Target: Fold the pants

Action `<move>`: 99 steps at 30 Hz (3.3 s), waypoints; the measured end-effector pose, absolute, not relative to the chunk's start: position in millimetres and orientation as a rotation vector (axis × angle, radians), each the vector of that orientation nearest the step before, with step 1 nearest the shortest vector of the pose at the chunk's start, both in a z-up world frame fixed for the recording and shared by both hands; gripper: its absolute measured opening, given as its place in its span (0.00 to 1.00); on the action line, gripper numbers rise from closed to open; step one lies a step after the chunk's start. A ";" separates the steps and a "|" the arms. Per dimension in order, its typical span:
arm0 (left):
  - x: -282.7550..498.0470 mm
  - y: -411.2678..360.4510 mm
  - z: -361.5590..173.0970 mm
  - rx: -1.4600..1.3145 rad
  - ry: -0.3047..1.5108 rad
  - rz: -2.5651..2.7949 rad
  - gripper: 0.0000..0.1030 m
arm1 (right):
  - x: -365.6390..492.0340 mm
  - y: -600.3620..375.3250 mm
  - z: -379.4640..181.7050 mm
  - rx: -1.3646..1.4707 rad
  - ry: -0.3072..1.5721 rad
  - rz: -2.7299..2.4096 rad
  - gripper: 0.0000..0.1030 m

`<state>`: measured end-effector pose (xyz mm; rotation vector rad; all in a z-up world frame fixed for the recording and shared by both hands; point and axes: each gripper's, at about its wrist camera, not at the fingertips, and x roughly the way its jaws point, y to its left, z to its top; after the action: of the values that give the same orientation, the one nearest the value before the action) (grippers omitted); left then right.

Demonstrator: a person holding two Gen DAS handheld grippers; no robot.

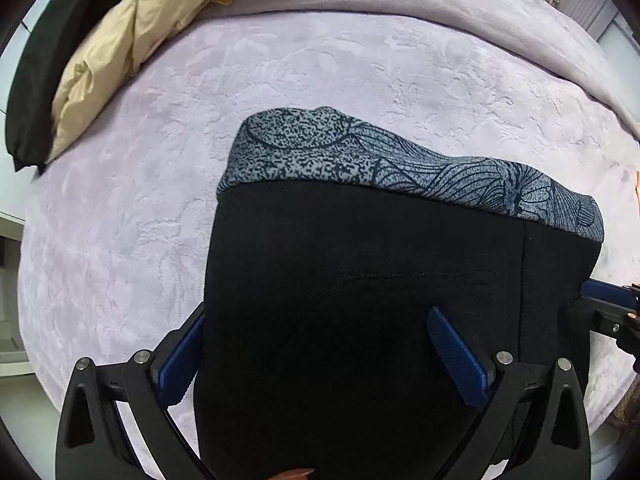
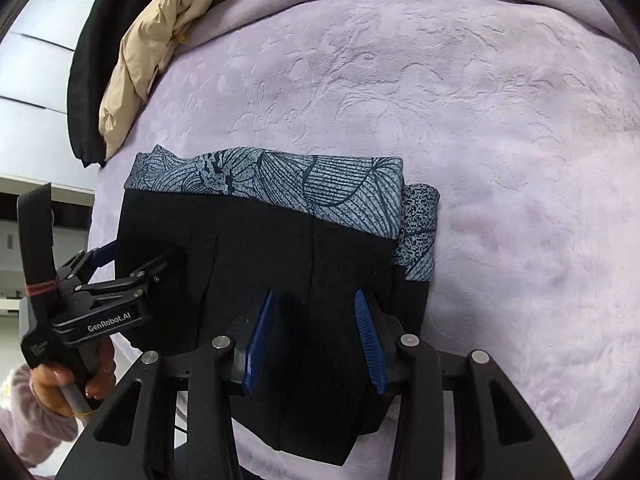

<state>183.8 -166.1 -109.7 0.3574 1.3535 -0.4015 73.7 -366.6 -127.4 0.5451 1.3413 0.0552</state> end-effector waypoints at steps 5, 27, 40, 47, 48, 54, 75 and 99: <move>189.9 -168.8 -102.0 0.362 1.384 -0.387 1.00 | 62.4 -368.4 -126.8 0.501 1.383 -0.007 0.46; 125.9 -137.7 -42.3 0.434 1.313 -0.377 1.00 | 12.5 -311.7 -86.1 0.547 1.353 -0.205 0.92; 102.6 -104.0 -25.7 0.477 1.270 -0.448 1.00 | -1.8 -258.1 -64.8 0.468 1.324 -0.364 0.92; 98.5 -94.1 -19.6 0.489 1.254 -0.431 1.00 | -2.8 -242.7 -60.4 0.432 1.330 -0.401 0.92; 98.2 -93.9 -19.1 0.490 1.252 -0.429 1.00 | -2.9 -241.1 -59.2 0.425 1.330 -0.407 0.92; 95.5 -92.1 -16.0 0.480 1.248 -0.443 1.00 | -6.6 -238.4 -55.5 0.409 1.322 -0.430 0.92; 91.4 -92.6 -16.4 0.487 1.251 -0.457 1.00 | -6.3 -238.7 -54.0 0.413 1.316 -0.456 0.92; 94.7 -92.1 -20.1 0.498 1.263 -0.462 1.00 | -1.0 -237.7 -56.8 0.400 1.334 -0.468 0.92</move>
<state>94.7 -92.1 -20.1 0.4976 1.2634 -0.4624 -1.0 -237.7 -56.8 0.4004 1.3336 -0.4678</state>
